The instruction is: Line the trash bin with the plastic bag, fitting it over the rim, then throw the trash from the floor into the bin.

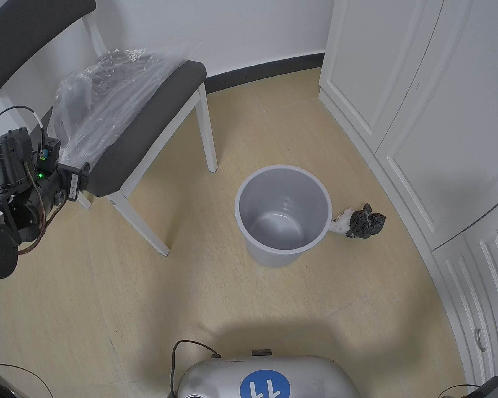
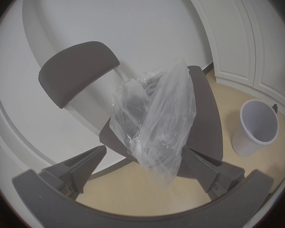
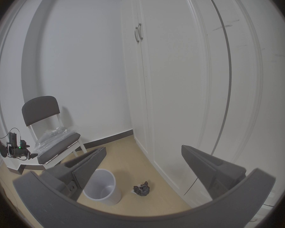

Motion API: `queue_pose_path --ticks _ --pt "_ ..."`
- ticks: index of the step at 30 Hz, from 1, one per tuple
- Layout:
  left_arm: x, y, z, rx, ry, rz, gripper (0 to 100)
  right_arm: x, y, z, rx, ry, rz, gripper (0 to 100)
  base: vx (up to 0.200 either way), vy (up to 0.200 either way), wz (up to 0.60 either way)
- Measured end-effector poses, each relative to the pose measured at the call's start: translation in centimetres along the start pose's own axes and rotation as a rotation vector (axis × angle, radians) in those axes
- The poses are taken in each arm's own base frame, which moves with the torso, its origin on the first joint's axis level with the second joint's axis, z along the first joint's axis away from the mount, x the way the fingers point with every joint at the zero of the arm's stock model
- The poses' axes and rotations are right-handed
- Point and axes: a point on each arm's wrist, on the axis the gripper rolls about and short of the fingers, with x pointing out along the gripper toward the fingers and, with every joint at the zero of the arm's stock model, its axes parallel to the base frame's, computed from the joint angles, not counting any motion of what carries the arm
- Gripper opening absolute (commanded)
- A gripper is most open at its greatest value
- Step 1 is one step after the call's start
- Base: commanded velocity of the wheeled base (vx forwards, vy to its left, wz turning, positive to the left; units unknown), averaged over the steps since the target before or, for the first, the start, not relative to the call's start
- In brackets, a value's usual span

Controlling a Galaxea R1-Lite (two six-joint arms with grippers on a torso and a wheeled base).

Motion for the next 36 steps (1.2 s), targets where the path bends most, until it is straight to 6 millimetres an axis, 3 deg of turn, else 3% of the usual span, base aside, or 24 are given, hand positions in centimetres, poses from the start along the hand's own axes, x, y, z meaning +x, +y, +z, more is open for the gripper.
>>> queue_pose_path --ticks 14,21,36 --pt "2.2 -1.5 1.4 0.019 -0.061 0.006 100 -0.4 0.0 0.4 0.003 -0.023 0.002 100 0.0 0.0 0.0" --pt "3.0 -0.5 1.3 0.092 -0.095 0.065 100 -0.6 0.0 0.6 0.004 -0.032 0.004 100 0.0 0.0 0.0" --pt "2.3 1.0 0.0 0.137 -0.05 0.06 100 -1.0 0.1 0.9 0.005 -0.049 0.014 100 0.0 0.0 0.0"
